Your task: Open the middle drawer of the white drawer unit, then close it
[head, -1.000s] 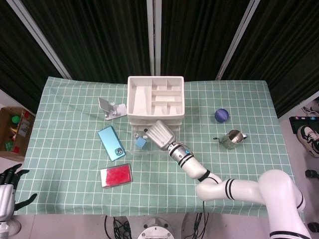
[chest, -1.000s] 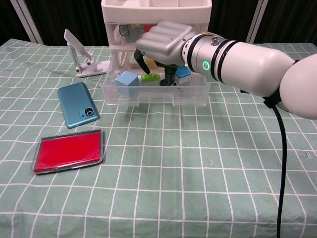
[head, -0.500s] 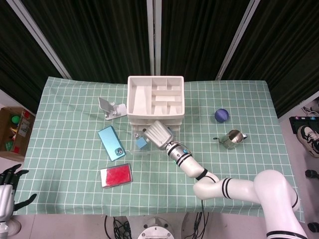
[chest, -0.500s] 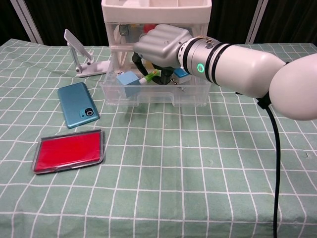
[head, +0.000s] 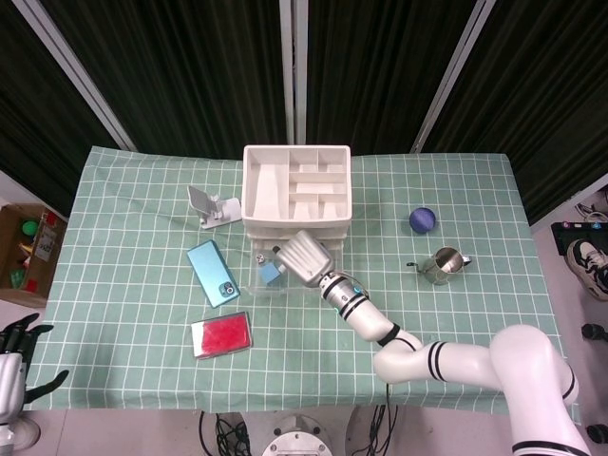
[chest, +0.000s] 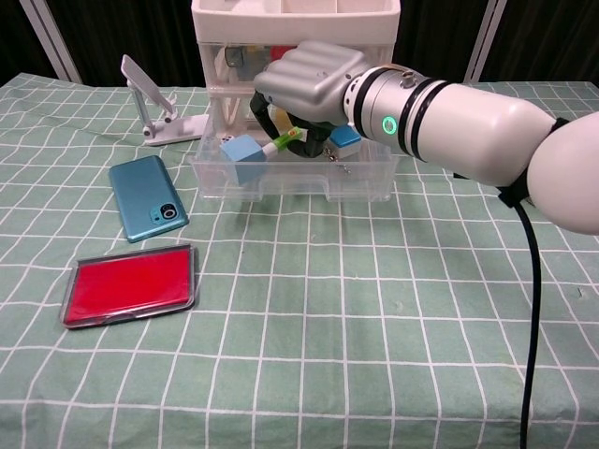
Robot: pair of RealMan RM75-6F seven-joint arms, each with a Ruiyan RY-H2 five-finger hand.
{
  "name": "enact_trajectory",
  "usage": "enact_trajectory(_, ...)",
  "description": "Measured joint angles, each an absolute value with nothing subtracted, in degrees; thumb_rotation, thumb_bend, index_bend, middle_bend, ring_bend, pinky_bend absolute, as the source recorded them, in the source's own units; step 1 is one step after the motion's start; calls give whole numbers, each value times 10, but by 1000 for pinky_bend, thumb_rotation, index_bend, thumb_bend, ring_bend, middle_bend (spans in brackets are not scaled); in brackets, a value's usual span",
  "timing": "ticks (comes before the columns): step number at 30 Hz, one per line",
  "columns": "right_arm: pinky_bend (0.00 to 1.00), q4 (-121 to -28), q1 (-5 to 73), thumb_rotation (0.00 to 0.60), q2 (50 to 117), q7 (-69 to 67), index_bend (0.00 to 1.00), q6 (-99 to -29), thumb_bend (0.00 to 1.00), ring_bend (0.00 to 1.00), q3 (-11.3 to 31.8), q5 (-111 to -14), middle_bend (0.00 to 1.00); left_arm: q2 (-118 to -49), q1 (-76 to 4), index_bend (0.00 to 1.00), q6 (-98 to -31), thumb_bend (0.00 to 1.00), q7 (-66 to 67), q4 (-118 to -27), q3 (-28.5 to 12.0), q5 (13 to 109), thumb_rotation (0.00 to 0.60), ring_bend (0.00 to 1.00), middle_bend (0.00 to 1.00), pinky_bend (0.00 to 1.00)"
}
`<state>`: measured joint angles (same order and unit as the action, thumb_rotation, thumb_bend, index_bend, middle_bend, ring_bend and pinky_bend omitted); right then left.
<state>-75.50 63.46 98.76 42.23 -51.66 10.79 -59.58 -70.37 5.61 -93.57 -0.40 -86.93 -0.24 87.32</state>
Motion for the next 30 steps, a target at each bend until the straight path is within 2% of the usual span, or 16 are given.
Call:
enact_trajectory(11,983,-873,590,600,913,373,661,-589,386,978,109,-665,964,-698,54,288,-940,0,7,-880,-4,880,600,153,146,204)
enact_trajectory(14,983,-914,556,600,873,346,658,-623,386,977,97,-694,963,-696,53,288,-938,0,9,-882,-5,880,600,153,146,204)
enact_trajectory(19,983,-957,481,600,804,290,650,-674,386,976,51,-742,963,-695,49,288,-937,0,17,-889,-7,882,600,154,146,204)
enact_trajectory(24,982,-930,425,600,786,254,639,-701,386,970,0,-775,963,-695,45,288,-938,0,31,-901,-8,888,600,153,146,204)
enact_trajectory(30,980,-830,396,600,819,219,597,-685,386,965,-31,-792,963,-692,44,288,-940,0,48,-916,-5,895,600,153,146,204)
